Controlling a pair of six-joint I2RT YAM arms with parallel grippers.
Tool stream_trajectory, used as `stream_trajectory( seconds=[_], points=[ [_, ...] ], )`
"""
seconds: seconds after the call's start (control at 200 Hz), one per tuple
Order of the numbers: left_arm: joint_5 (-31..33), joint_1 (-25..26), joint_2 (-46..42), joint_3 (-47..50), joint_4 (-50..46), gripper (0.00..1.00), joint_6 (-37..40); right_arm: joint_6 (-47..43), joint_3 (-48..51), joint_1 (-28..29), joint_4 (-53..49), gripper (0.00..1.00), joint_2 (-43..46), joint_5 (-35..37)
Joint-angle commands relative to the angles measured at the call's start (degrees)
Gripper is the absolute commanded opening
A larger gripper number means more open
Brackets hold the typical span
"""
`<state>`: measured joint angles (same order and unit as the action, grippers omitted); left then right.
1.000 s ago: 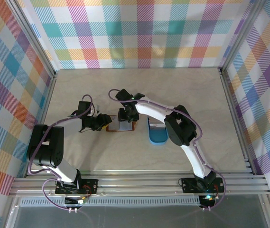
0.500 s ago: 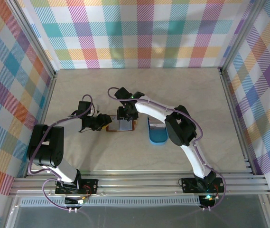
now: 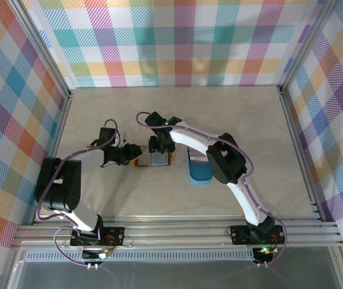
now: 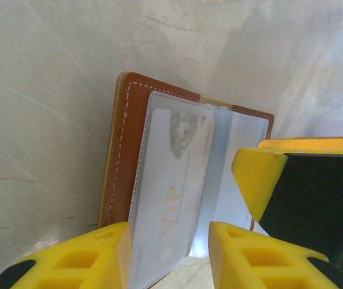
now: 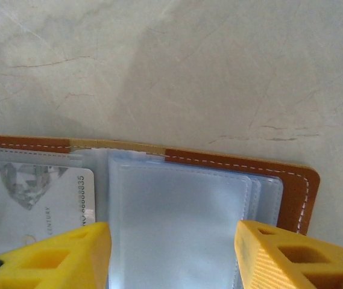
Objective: Put the credit cards into the card holder
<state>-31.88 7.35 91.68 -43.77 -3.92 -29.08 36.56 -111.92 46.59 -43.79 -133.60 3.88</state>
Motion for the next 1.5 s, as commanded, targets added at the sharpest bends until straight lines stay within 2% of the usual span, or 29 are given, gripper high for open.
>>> stream_trajectory(
  seconds=[0.0, 0.39, 0.835, 1.075, 1.205, 1.495],
  points=[
    [0.05, -0.41, 0.69, -1.27, -0.21, 0.38, 1.0, -0.28, -1.29, 0.43, -2.09, 0.57, -1.66, -1.07],
    [-0.2, -0.41, 0.87, -1.67, -0.64, 0.38, 1.48, 2.75, -0.05, 0.43, 1.05, 0.46, -2.1, -7.6],
    [0.14, -0.51, 0.91, -2.07, -1.13, 0.38, 1.66, 3.73, -0.4, 0.52, 3.45, 0.33, -1.27, -9.5],
    [1.1, -0.63, -0.78, -2.6, -2.56, 0.38, 1.97, 3.79, -0.41, 0.52, 3.54, 0.32, -1.0, -9.77],
    [1.13, -0.67, -0.3, -2.77, -3.06, 0.38, 2.19, 3.0, 0.44, 0.52, 3.54, 0.33, 0.96, -7.65],
    [0.61, -0.61, 0.17, -2.45, -2.39, 0.38, 2.24, 1.17, 3.89, 0.1, 3.06, 0.42, 7.02, -2.16]
  ],
)
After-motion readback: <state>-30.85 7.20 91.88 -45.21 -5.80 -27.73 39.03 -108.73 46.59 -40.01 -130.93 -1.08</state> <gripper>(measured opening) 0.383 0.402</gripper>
